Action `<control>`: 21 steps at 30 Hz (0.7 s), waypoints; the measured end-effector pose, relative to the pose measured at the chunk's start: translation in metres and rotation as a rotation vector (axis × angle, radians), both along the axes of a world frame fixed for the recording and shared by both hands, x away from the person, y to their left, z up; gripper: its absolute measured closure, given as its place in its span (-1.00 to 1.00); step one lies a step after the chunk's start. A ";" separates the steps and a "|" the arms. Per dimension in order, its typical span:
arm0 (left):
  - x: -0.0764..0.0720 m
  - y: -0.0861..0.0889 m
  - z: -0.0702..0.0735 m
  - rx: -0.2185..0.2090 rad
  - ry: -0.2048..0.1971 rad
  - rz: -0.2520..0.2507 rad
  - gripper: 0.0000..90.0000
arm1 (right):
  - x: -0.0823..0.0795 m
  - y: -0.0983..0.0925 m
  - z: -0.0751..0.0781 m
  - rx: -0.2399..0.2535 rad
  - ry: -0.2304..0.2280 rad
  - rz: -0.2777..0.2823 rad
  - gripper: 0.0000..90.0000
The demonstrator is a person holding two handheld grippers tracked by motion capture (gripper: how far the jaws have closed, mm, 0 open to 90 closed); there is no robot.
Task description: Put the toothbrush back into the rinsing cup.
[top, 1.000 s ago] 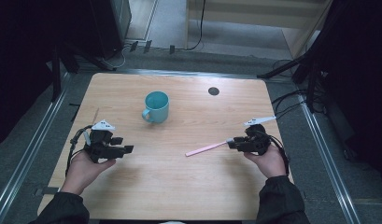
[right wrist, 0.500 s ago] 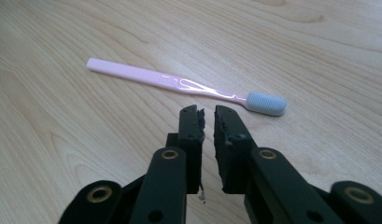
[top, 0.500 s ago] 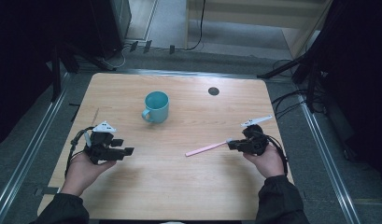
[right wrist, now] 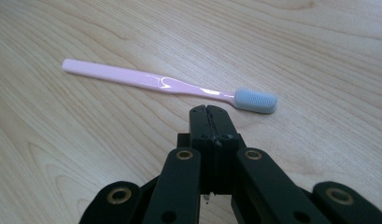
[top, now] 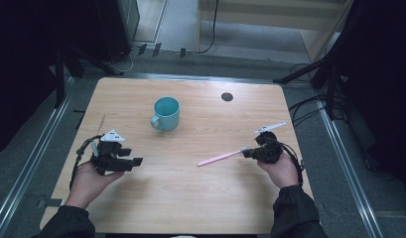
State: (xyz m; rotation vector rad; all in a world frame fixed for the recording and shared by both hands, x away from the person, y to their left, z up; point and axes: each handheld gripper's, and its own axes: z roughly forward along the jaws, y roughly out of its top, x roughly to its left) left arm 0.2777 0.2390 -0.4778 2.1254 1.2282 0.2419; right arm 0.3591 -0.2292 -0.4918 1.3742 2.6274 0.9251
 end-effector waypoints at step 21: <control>0.002 -0.001 -0.002 0.005 0.017 -0.003 -0.13 | 0.011 0.042 -0.005 -0.012 -0.010 0.055 1.00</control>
